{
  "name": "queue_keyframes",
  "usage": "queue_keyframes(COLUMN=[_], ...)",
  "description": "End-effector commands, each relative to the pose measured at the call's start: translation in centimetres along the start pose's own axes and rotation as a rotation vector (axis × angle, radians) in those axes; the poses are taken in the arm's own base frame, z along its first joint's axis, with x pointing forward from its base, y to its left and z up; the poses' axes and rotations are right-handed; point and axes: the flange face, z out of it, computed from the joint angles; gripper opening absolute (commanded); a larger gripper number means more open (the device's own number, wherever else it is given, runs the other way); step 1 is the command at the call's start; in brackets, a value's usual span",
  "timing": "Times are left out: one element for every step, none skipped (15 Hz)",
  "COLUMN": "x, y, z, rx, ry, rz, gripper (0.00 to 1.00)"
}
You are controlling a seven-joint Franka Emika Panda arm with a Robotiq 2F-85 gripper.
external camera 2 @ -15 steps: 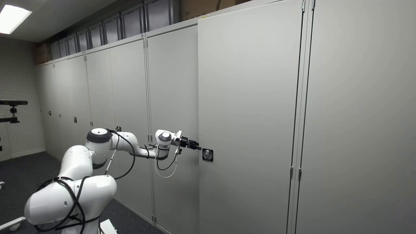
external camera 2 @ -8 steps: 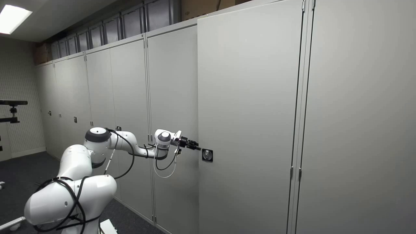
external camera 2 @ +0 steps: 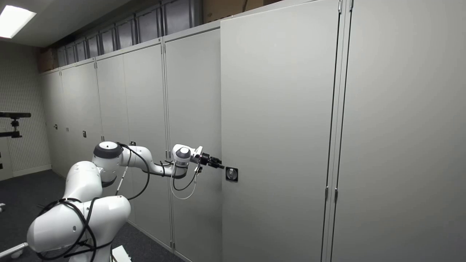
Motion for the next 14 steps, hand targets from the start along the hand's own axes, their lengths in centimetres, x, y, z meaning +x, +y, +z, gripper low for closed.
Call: queue_keyframes(x=[1.0,1.0,1.0,1.0,1.0,1.0,1.0,1.1,1.1,1.1,1.1,1.1,1.0,1.0], y=[2.3,2.5,2.6,2.7,2.8,2.9,3.0,3.2,3.4,3.5,3.7,3.9,4.0,4.2], z=[-0.1,-0.2,-0.3,-0.3,-0.4,-0.4,-0.5,-0.6,-0.6,-0.6,-0.7,-0.8,-0.9,-0.9], rx=[-0.029,-0.03,-0.03,-0.03,-0.029,-0.03,-0.029,-0.029,-0.029,-0.031,-0.032,-0.033,-0.033,-0.034], ry=[-0.029,-0.03,-0.031,-0.032,-0.034,-0.035,-0.037,-0.04,-0.042,-0.044,-0.045,-0.046,-0.047,-0.048], rz=[-0.02,-0.019,-0.019,-0.017,-0.017,-0.016,-0.014,-0.012,-0.01,-0.009,-0.009,-0.009,-0.009,-0.009], gripper=[1.0,1.0,1.0,1.0,1.0,1.0,1.0,1.0,1.0,1.0,1.0,1.0,1.0,1.0])
